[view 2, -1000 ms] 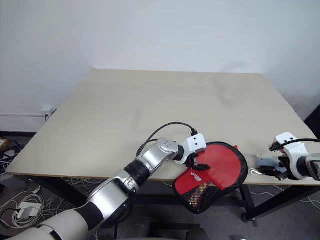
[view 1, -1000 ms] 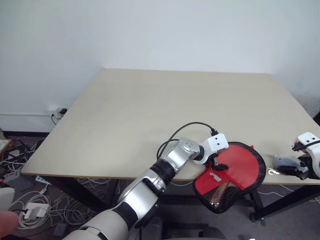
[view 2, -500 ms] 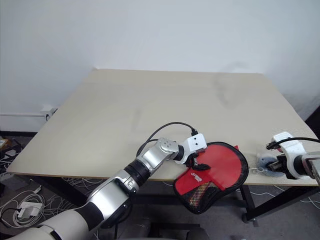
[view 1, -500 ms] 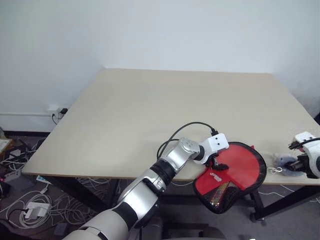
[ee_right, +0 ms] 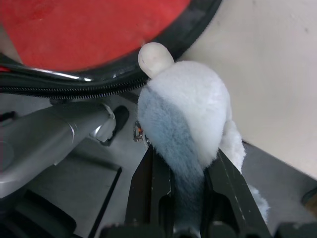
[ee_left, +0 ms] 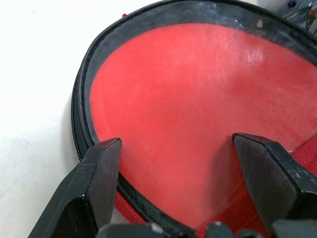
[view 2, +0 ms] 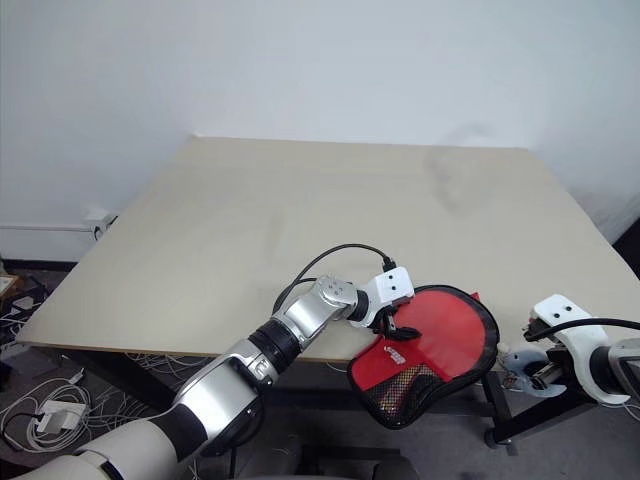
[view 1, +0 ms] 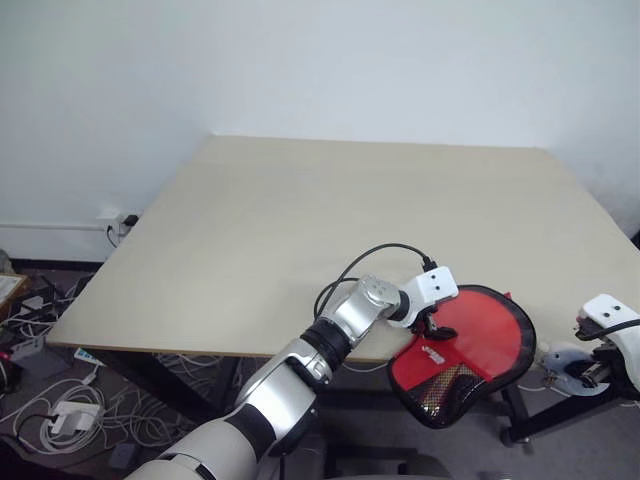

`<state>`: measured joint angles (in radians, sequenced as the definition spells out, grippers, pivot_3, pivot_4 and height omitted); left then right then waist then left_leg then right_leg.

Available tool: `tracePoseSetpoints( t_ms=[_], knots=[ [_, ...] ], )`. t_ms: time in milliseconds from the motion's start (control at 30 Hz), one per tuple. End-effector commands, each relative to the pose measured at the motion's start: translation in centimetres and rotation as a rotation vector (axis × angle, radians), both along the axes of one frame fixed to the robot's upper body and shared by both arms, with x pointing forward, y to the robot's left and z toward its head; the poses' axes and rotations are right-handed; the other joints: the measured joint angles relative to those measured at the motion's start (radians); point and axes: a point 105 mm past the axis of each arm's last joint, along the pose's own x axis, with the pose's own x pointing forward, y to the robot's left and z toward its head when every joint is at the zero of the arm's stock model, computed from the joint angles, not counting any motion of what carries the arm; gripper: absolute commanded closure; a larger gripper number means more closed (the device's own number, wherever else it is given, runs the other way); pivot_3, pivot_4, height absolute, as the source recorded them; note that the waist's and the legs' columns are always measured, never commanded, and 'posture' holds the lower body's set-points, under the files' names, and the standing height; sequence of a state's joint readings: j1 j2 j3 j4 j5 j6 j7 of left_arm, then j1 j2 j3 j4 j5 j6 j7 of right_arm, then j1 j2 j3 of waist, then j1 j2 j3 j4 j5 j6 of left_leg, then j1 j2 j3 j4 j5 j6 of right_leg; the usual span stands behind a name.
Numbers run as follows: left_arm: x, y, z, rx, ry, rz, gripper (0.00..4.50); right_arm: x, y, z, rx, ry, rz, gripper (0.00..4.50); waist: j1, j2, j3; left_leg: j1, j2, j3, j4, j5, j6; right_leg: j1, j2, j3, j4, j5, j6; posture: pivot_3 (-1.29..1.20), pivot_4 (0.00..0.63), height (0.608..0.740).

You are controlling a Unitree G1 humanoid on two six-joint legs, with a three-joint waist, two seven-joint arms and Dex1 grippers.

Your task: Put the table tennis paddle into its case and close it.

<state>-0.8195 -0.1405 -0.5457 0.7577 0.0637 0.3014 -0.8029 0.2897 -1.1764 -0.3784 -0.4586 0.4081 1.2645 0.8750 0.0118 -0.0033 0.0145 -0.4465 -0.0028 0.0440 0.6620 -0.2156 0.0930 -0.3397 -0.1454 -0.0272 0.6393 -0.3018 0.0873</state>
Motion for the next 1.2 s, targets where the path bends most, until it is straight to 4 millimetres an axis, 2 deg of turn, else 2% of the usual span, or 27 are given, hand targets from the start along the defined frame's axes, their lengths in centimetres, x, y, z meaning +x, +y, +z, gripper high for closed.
tracePoseSetpoints(
  t_ms=[33,233,333,667,833,1200],
  knots=[
    [-1.7,-0.5,-2.7,0.094,0.069,-0.005,0.69,-0.8,1.0,1.0,0.048,-0.024,0.028,4.34,0.005,0.0,0.0,0.0,0.0,0.0,0.0,0.0,0.0,0.0,0.0,0.0,0.0,0.0,0.001,0.0,0.0,0.715],
    [-1.7,-0.6,-2.7,0.094,0.072,-0.007,0.69,-3.4,4.1,1.4,0.157,-0.014,0.176,4.34,0.017,0.0,0.0,0.0,0.0,-0.001,0.0,0.0,0.0,0.001,0.001,-0.001,0.0,0.0,0.002,0.0,0.0,0.715],
    [-1.8,-0.6,-2.7,0.094,0.074,-0.007,0.69,-3.6,4.6,0.9,0.159,-0.005,0.189,4.34,0.019,0.0,0.0,0.0,0.0,-0.001,0.001,0.0,0.0,0.001,0.001,-0.001,0.0,0.0,0.002,0.0,0.0,0.715],
    [-1.6,-0.5,-2.7,0.094,0.081,0.001,0.69,-5.1,8.6,-1.5,0.208,0.067,0.358,4.35,0.021,-0.002,0.0,0.0,0.0,-0.001,0.001,0.0,0.0,0.001,0.002,-0.001,0.0,0.0,0.001,0.0,0.0,0.715],
    [-1.6,-0.4,-2.7,0.093,0.084,0.008,0.69,-6.2,10.9,-1.4,0.279,0.074,0.453,4.35,0.021,-0.003,0.0,0.0,0.0,-0.001,0.001,0.0,0.0,0.001,0.002,-0.001,0.0,0.0,0.001,0.0,0.0,0.715],
    [-1.3,-0.2,-2.8,0.096,0.083,0.018,0.69,-8.1,14.3,-1.8,0.393,0.119,0.585,4.35,0.021,-0.006,0.0,0.0,0.001,-0.001,0.001,0.0,0.0,0.001,0.002,-0.001,0.0,0.0,0.002,0.0,0.0,0.715]
  ],
)
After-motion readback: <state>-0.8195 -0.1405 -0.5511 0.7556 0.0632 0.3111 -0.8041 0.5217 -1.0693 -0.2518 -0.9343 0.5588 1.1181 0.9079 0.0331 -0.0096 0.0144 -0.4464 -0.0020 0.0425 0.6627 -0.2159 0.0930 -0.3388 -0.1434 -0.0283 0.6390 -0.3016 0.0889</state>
